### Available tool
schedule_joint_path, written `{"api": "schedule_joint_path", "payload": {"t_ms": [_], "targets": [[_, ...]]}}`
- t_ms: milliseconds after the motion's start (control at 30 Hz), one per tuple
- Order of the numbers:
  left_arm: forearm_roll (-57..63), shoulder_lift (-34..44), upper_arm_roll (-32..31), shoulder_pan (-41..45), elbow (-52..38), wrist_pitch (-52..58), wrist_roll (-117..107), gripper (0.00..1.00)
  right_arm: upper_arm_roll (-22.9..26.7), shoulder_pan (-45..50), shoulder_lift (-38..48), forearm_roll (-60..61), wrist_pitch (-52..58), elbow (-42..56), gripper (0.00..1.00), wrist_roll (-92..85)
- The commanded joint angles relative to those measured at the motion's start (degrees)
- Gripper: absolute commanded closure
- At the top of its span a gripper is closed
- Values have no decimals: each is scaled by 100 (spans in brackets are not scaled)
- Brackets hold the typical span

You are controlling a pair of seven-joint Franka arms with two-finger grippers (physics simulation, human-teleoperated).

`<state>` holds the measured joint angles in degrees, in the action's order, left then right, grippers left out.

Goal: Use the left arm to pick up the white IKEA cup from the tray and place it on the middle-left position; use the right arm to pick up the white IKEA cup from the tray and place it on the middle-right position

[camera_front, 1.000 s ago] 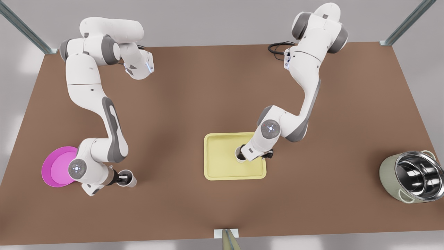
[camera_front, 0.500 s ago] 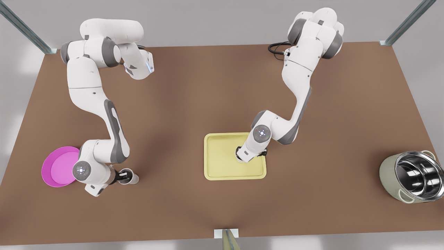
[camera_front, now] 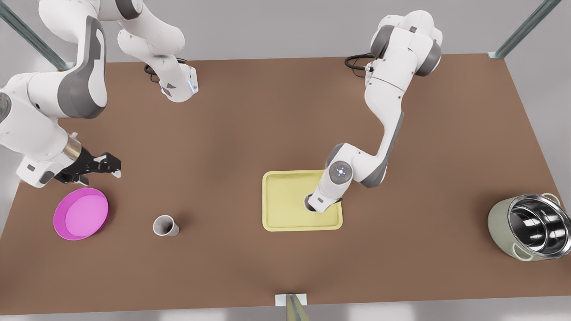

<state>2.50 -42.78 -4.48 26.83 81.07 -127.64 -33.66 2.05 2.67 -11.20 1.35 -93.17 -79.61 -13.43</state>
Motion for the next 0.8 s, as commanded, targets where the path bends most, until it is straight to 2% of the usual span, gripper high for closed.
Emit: {"api": "schedule_joint_path", "payload": {"t_ms": [0, 100, 267, 367, 533, 767], "targets": [[-30, 86, -9, -73, -12, 195, -308, 81, 6, 23, -13, -100, 607, 69, 0, 736], [-83, 279, 9, -248, -108, 599, 148, 82, 6, 15, -31, -118, 607, 139, 0, 727], [-443, 543, -35, -1645, 23, 1136, 2767, 82, 15, -12, -31, -118, 607, 157, 0, 727], [-452, 508, -27, -1997, 23, 1014, 3523, 82, 15, -12, -31, -118, 607, 157, 0, 727], [-242, 341, -18, -2059, 190, 258, 3761, 81, 15, -12, -31, -206, 616, 157, 0, 727], [-259, 165, -18, -2094, 190, -94, 3753, 81, 15, -12, -40, -241, 607, 157, 0, 727]]}}
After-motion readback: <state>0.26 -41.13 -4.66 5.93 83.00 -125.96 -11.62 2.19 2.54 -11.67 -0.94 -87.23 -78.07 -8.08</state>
